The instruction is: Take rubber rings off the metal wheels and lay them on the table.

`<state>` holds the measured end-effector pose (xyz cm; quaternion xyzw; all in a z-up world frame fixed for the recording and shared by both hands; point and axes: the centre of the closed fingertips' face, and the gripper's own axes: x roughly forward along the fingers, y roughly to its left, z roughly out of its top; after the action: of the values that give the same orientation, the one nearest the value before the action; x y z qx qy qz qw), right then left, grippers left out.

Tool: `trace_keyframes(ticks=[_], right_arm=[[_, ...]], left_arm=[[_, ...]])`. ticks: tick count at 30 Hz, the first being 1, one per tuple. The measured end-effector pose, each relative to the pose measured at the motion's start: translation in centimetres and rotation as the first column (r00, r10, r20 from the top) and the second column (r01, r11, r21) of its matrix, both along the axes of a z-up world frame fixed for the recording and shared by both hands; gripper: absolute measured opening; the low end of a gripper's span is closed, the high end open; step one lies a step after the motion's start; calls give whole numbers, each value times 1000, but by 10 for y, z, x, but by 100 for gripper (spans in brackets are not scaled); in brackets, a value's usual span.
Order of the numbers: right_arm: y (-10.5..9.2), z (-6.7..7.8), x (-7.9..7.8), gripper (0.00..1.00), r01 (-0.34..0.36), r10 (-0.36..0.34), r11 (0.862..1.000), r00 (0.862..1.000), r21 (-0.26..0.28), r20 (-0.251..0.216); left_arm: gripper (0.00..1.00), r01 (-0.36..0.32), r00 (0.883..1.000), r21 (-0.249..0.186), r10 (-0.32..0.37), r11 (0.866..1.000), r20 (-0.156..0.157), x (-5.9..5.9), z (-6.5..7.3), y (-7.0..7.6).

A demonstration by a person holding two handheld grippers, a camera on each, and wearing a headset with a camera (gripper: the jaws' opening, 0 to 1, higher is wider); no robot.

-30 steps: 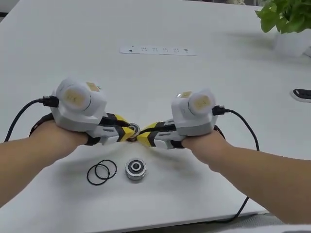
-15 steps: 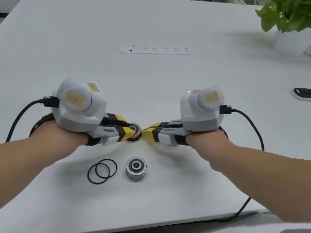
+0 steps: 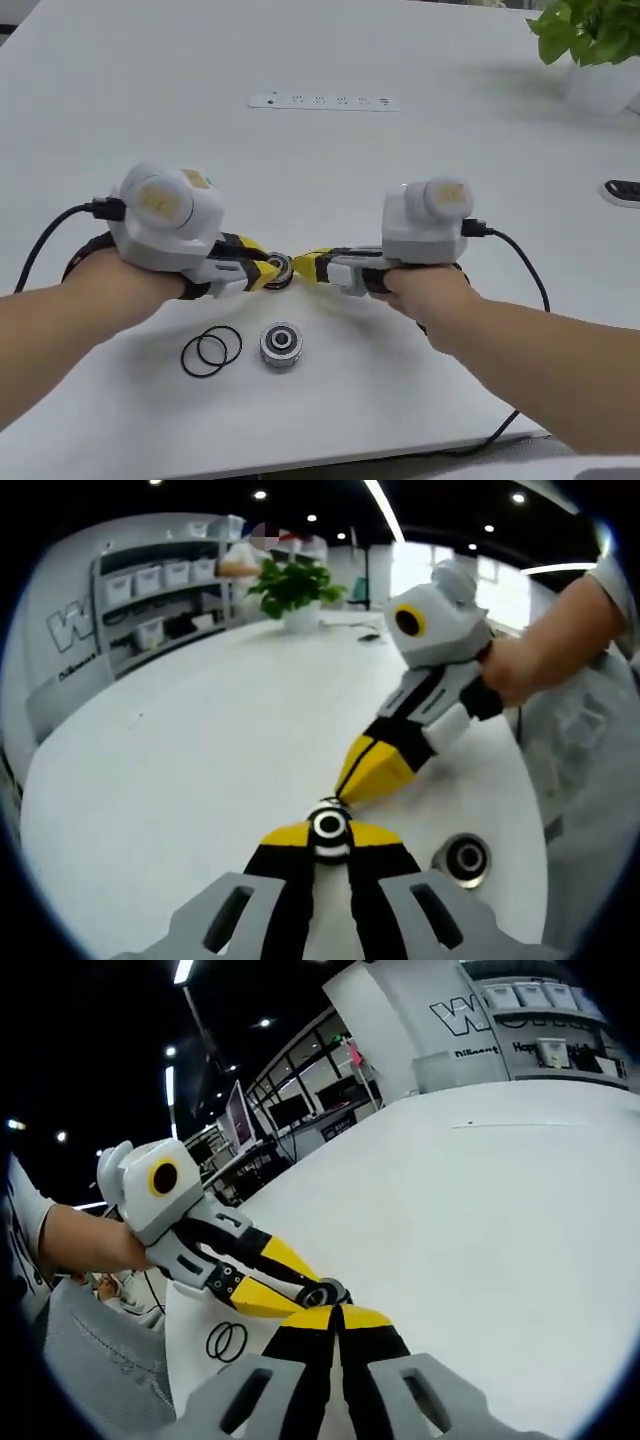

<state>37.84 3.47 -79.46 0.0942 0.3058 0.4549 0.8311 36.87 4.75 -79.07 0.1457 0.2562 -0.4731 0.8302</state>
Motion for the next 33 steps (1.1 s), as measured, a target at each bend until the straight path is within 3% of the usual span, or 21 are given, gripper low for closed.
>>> trace_keyframes(ticks=[5, 13, 33], right_arm=[[2, 1, -3, 0, -5, 5, 1000, 1000, 12, -20], [5, 3, -6, 0, -35, 35, 999, 999, -5, -2], [11, 9, -15, 0, -55, 55, 998, 998, 26, -7]], left_arm=[[12, 3, 1000, 12, -3, 1000, 9, 0, 0, -1], [12, 3, 1000, 19, -3, 1000, 11, 0, -1, -1], [12, 11, 1000, 23, -12, 1000, 12, -2, -1, -1]])
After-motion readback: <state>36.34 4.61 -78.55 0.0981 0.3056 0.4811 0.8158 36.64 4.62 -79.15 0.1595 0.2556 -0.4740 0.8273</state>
